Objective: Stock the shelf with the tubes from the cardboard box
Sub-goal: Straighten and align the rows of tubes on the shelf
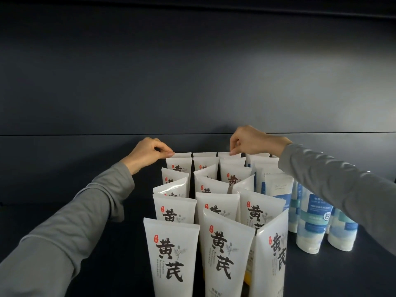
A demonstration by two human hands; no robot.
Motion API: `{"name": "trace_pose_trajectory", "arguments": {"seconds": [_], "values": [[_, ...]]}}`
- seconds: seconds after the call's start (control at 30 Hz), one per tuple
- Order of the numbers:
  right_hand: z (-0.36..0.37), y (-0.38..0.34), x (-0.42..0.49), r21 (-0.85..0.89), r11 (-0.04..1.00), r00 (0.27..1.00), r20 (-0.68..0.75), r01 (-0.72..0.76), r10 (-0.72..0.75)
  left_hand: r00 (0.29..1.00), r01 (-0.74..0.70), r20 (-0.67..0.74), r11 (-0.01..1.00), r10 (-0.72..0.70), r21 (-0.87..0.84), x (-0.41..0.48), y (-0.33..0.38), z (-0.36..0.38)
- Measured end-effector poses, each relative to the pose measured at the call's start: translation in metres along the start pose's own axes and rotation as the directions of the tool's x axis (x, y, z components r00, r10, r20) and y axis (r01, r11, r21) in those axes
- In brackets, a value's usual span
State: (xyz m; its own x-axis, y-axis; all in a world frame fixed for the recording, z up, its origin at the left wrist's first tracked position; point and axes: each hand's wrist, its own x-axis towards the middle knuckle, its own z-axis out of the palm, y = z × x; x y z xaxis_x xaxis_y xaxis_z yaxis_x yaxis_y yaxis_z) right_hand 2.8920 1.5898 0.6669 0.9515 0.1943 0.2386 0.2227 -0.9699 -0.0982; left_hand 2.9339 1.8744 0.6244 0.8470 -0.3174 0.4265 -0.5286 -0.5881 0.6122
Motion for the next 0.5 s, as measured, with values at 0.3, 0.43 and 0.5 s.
{"name": "trace_pose_trajectory", "arguments": {"seconds": [0.3, 0.43, 0.5], "values": [[-0.007, 0.002, -0.002, 0.066, 0.998, 0.999, 0.053, -0.015, 0.012, 0.998, -0.034, 0.051, 0.999, 0.034, 0.004, -0.004, 0.01, -0.006], [-0.012, -0.001, -0.01, 0.144, 0.989, 1.0, -0.022, 0.017, -0.014, 0.994, -0.098, 0.053, 0.995, 0.098, -0.003, -0.013, 0.022, -0.016], [-0.018, -0.009, -0.017, 0.22, 0.974, 0.996, -0.072, 0.059, -0.044, 0.983, -0.089, 0.157, 0.996, 0.093, -0.03, -0.022, 0.027, -0.025]]}}
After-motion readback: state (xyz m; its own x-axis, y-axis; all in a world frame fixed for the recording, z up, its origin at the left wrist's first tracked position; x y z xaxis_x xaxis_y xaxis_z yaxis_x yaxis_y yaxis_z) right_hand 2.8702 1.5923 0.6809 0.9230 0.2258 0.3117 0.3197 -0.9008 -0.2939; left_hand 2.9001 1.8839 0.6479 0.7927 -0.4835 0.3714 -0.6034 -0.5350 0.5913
